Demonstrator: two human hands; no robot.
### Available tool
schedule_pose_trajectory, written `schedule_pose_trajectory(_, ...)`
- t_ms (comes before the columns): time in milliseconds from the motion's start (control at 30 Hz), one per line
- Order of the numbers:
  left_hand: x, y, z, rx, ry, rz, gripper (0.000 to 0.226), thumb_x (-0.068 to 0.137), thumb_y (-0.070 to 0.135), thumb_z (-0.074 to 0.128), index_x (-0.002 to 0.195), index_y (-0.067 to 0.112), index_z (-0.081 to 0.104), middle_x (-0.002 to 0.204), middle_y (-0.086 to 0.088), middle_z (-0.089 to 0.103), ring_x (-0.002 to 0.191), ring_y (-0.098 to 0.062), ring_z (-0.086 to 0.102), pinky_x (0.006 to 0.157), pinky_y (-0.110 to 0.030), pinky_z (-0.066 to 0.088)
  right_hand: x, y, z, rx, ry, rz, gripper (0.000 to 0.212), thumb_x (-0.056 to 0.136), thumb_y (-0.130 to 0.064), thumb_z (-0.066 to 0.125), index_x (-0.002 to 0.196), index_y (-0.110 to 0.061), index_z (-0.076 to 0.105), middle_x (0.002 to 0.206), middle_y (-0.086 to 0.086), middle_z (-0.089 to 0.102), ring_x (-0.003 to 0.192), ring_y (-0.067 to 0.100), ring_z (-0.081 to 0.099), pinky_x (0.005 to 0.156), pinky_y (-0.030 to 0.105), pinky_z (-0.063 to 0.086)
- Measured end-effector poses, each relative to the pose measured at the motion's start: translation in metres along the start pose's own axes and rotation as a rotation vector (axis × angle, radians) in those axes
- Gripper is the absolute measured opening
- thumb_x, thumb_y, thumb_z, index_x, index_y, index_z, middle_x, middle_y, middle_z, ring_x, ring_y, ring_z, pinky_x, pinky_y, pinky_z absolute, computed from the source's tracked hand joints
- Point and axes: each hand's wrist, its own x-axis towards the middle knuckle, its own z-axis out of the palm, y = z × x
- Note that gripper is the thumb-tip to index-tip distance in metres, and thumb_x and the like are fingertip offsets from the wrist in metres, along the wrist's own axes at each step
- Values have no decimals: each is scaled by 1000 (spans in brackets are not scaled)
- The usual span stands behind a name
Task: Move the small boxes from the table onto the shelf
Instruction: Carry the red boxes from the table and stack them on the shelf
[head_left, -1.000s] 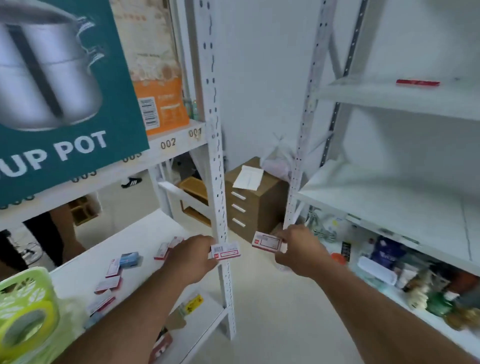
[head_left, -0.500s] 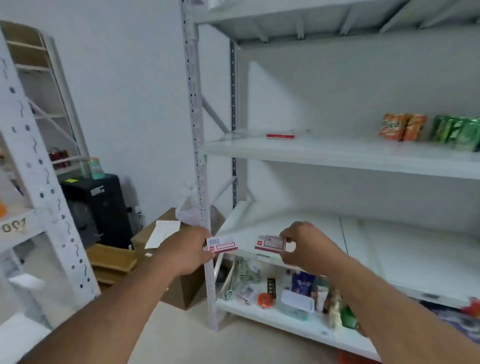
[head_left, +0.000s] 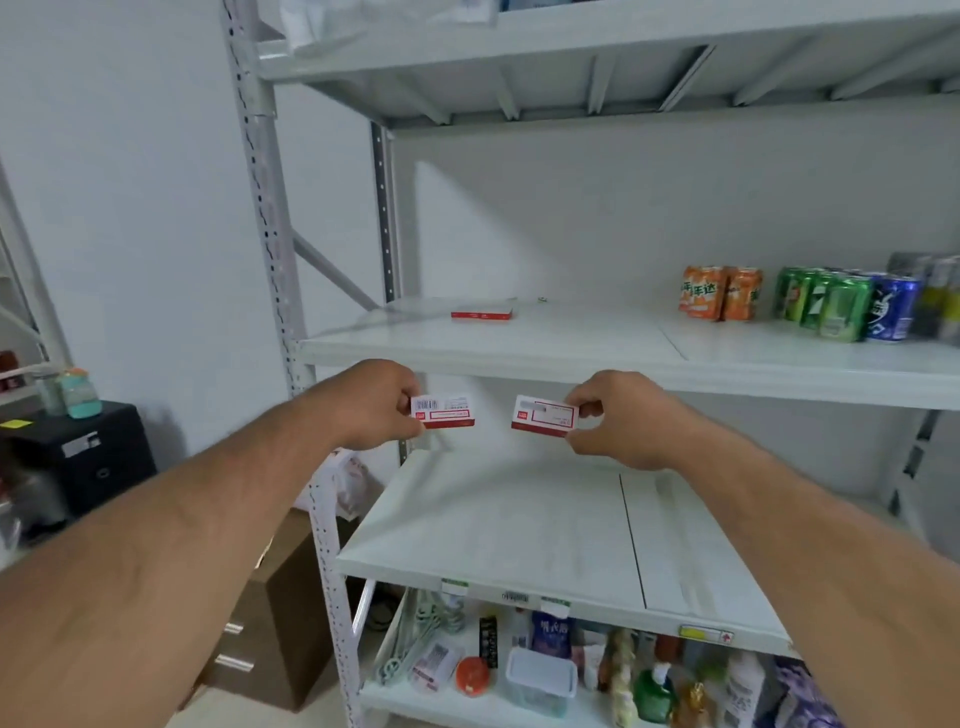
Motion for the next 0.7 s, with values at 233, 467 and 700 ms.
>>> schedule_pose_trajectory(233,79,-18,-8,-54,-10,88,25,79,27,77,103,24,71,88,10,72,78,-10,67,70,-29,54,68,1,-7,-69,35,0,33,82,-29,74,115,-23,73,103,-6,65,95,15,61,84,34,55)
schedule_pose_trajectory(467,162,-62,-21,-89,-24,161,22,80,26,76,101,24,72,85,12,71,66,-1,61,56,-18,45,152,-6,0,-89,41,31,30,83,-29,73,112,-25,74,104,-3,67,96,18,62,85,36,55)
schedule_pose_trajectory(700,243,-103,-17,-67,-50,198,24,81,26,76,104,22,73,88,11,71,72,-2,60,59,-17,42,236,4,18,-113,27,77,26,81,-29,74,105,-20,75,102,4,69,93,24,63,84,42,53)
